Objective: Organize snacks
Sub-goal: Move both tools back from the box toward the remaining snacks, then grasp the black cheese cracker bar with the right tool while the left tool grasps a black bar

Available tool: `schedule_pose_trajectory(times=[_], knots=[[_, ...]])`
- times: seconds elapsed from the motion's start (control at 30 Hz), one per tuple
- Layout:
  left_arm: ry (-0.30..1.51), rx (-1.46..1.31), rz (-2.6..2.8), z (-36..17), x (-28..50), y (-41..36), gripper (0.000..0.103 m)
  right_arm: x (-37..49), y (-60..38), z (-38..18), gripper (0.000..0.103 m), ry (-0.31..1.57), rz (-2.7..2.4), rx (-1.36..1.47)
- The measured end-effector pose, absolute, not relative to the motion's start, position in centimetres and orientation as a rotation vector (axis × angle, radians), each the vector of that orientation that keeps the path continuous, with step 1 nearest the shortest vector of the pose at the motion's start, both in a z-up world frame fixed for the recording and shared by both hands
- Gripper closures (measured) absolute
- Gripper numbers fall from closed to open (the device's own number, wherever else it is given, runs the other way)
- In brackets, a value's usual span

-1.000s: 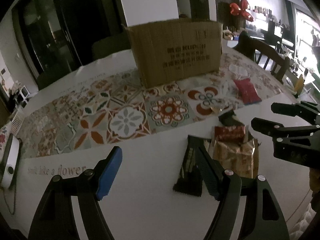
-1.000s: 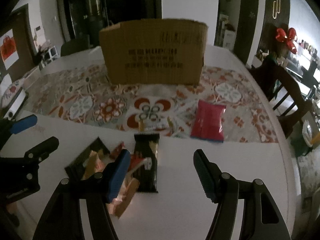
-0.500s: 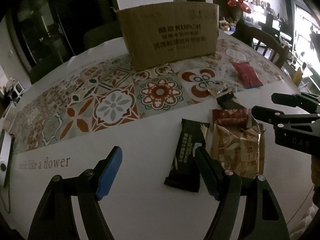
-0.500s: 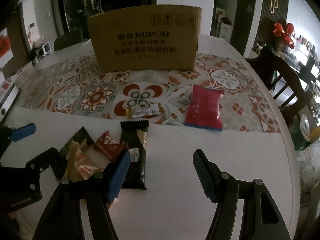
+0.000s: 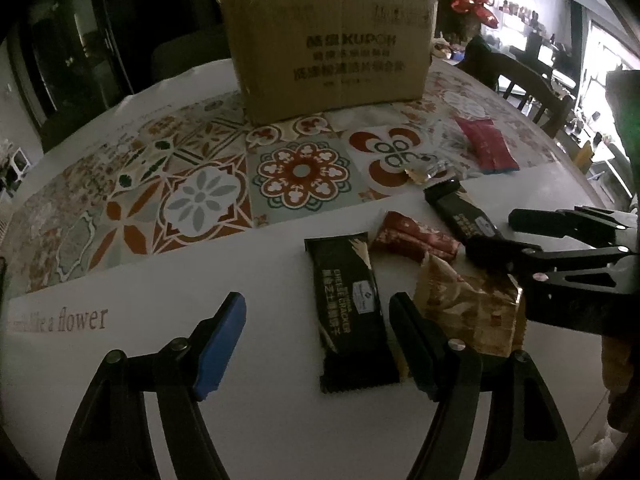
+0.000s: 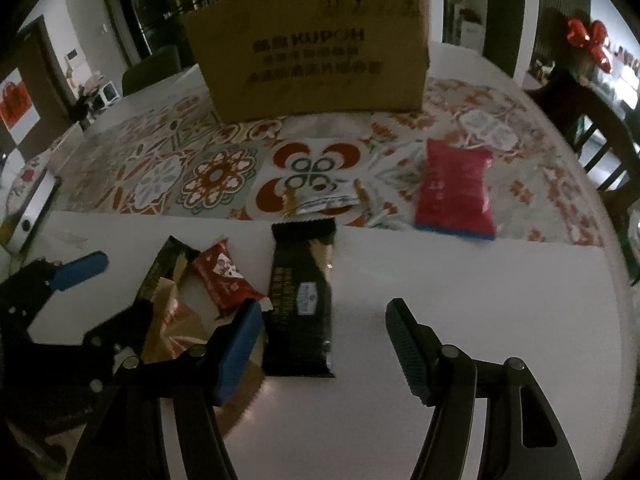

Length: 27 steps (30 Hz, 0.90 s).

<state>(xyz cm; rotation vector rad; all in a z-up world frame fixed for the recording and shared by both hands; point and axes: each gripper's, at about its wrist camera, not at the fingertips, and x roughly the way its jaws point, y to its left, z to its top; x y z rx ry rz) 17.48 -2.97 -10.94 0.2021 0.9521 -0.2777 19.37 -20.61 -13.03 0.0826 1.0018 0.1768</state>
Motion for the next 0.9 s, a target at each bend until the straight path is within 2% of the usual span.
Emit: schedule_pose_trajectory(times=[0.2, 0.3, 0.4, 0.5, 0.57, 0.6, 0.9], knots=[[0.985, 0.159, -0.286, -11.6, 18.3, -2.9, 0.031, 19.4, -19.9, -13.1, 0.040, 0.988, 0.167, 0.056], [1.001, 0.139, -0.288, -11.9, 18.6, -2.8, 0.037, 19.6, -19.6, -13.1, 0.045, 0.978, 0.163, 0.035], [1.004, 0.136, -0.279, -12.0, 18.7, -2.8, 0.044, 19.7, -19.5, -13.2, 0.051, 0.969, 0.157, 0.026], [1.000, 0.139, -0.279, -12.0, 18.7, -2.7, 0.054, 19.8, -19.5, -13.2, 0.066, 0.963, 0.174, 0.025], [0.997, 0.140, -0.279, -11.9, 18.7, -2.7, 0.066, 19.8, -19.5, -13.2, 0.068, 0.963, 0.181, 0.027], [0.995, 0.139, -0.278, -11.9, 18.7, -2.7, 0.068, 19.8, -19.5, -13.2, 0.069, 0.960, 0.182, 0.029], [0.966, 0.128, -0.255, -10.9, 18.4, -2.4, 0.071, 19.1, -19.8, -12.5, 0.070, 0.932, 0.156, 0.027]])
